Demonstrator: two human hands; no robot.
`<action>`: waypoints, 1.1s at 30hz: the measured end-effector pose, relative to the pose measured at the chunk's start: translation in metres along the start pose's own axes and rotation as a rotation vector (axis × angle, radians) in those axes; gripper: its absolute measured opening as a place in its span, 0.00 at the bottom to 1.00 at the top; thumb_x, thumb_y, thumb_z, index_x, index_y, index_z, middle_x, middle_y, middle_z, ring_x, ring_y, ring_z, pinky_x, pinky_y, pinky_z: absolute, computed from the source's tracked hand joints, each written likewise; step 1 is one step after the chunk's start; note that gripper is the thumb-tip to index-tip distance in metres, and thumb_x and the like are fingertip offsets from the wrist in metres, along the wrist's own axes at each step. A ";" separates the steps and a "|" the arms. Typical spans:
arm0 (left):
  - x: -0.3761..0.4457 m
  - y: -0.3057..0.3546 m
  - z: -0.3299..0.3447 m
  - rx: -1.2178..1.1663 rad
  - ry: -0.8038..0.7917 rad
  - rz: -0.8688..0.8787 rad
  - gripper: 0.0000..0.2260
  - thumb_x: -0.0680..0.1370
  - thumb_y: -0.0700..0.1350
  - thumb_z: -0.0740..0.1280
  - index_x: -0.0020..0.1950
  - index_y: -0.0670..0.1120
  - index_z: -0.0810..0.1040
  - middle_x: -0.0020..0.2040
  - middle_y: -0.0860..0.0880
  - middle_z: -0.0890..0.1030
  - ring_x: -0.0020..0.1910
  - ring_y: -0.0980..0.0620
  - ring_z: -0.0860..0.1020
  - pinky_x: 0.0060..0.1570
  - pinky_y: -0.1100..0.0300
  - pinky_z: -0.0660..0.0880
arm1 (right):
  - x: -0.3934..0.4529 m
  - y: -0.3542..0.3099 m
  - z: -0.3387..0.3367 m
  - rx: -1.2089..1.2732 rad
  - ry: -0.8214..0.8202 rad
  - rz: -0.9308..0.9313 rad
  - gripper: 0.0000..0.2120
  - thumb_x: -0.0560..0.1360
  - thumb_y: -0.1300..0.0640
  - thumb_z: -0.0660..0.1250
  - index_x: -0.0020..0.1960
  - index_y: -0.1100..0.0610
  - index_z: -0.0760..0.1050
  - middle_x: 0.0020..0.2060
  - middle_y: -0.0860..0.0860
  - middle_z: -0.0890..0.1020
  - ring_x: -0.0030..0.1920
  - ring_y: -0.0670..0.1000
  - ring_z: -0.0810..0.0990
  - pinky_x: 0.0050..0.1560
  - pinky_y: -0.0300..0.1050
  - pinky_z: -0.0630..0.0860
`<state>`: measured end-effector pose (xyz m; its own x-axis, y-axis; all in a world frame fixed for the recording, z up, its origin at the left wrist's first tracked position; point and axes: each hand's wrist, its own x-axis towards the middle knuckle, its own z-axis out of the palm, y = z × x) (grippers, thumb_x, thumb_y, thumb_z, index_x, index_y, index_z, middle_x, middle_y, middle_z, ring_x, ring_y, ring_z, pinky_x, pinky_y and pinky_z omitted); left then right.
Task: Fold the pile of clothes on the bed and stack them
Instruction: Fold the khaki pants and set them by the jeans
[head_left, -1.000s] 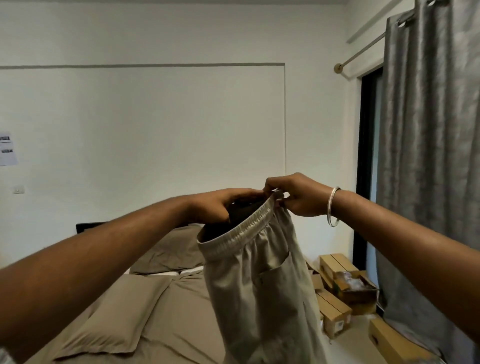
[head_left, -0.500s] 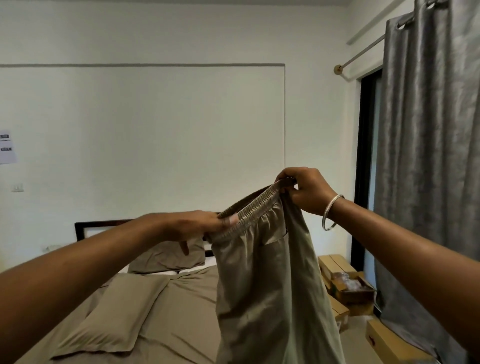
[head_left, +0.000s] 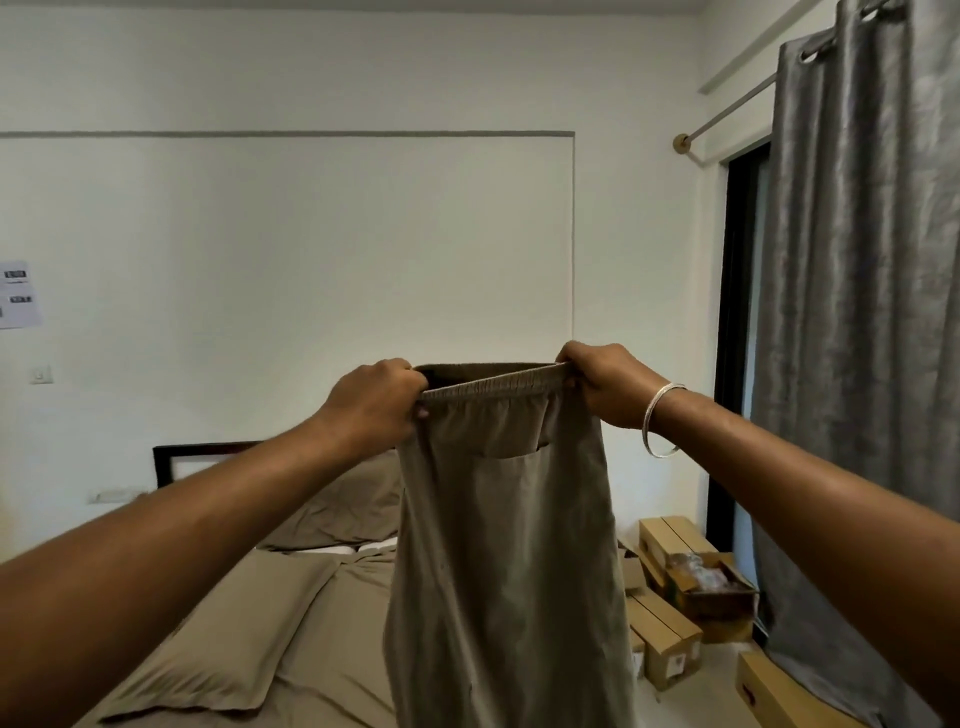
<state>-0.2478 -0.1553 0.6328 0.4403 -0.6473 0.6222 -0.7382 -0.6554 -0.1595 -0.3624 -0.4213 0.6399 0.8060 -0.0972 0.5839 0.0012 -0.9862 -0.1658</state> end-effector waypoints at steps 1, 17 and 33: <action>0.002 -0.001 -0.001 -0.056 0.050 -0.013 0.04 0.75 0.45 0.69 0.46 0.44 0.80 0.44 0.48 0.77 0.42 0.46 0.77 0.39 0.56 0.73 | 0.001 0.000 -0.001 0.060 0.054 0.022 0.12 0.78 0.66 0.60 0.58 0.56 0.75 0.45 0.52 0.78 0.46 0.55 0.77 0.43 0.44 0.70; 0.004 -0.043 0.006 -0.895 -1.022 -0.176 0.05 0.71 0.37 0.75 0.46 0.42 0.83 0.44 0.43 0.84 0.43 0.49 0.83 0.37 0.60 0.79 | 0.001 0.041 0.036 1.042 -0.999 0.150 0.16 0.76 0.61 0.66 0.64 0.61 0.76 0.54 0.59 0.82 0.52 0.58 0.83 0.43 0.52 0.84; 0.129 -0.054 0.135 -0.320 0.546 -0.454 0.15 0.80 0.35 0.54 0.61 0.42 0.76 0.61 0.42 0.77 0.58 0.44 0.76 0.55 0.60 0.70 | 0.145 0.052 0.150 0.735 0.250 0.071 0.10 0.77 0.61 0.58 0.48 0.45 0.67 0.38 0.43 0.72 0.41 0.46 0.70 0.42 0.52 0.72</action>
<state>-0.0817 -0.2557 0.6179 0.4820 -0.0045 0.8761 -0.6940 -0.6123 0.3787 -0.1568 -0.4669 0.5962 0.6613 -0.2704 0.6997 0.4168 -0.6430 -0.6425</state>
